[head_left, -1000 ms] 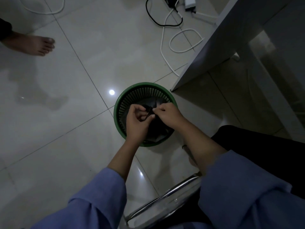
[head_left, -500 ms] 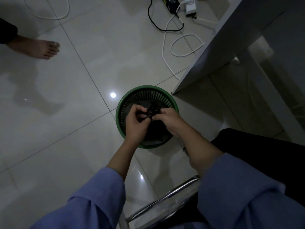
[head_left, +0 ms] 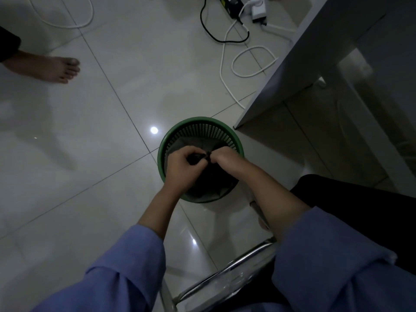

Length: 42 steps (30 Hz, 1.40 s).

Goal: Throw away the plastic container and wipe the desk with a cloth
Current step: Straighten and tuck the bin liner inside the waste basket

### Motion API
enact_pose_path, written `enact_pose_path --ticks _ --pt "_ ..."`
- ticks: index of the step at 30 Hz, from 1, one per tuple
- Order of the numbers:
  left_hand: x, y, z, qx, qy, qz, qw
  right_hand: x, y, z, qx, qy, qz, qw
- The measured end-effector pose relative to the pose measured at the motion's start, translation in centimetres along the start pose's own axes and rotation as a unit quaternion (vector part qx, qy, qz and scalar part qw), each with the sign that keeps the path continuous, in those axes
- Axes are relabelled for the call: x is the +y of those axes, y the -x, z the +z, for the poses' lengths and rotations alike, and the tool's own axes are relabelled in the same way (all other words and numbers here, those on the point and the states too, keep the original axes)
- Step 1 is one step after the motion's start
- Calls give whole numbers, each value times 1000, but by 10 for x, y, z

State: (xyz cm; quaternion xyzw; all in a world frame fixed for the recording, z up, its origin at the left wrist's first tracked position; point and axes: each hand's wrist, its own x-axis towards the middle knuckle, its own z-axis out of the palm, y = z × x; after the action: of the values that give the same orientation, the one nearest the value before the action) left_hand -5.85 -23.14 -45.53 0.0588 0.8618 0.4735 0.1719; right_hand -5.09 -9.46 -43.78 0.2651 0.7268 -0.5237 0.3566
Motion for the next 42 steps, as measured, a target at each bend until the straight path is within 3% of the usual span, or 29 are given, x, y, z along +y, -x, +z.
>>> enact_pose_path --ticks 3,8,12,17,23,27,31,36,42 --pt "-4 0 -3 12 33 -53 998 6 1 7 26 3 -87 996" --pt "-8 2 -3 31 118 -84 989 11 -4 6 60 7 -142 988" --pt "-5 6 2 19 151 -69 986 15 -7 3 41 58 -103 992" --pt "-9 5 6 18 127 -37 991 12 -7 2 26 35 -42 998" --pt "-10 2 15 40 65 -15 997 15 -12 11 15 -134 52 989" --pt "-7 -1 18 45 51 -3 998 16 -16 10 19 -189 57 980" --pt "-10 3 20 80 100 -37 991 16 -7 8 0 -152 27 988" --pt "-11 4 17 80 106 -48 990 22 -6 7 33 -139 -46 989" --pt "-7 -1 10 74 120 -40 989 15 -11 6 -16 -251 5 968"
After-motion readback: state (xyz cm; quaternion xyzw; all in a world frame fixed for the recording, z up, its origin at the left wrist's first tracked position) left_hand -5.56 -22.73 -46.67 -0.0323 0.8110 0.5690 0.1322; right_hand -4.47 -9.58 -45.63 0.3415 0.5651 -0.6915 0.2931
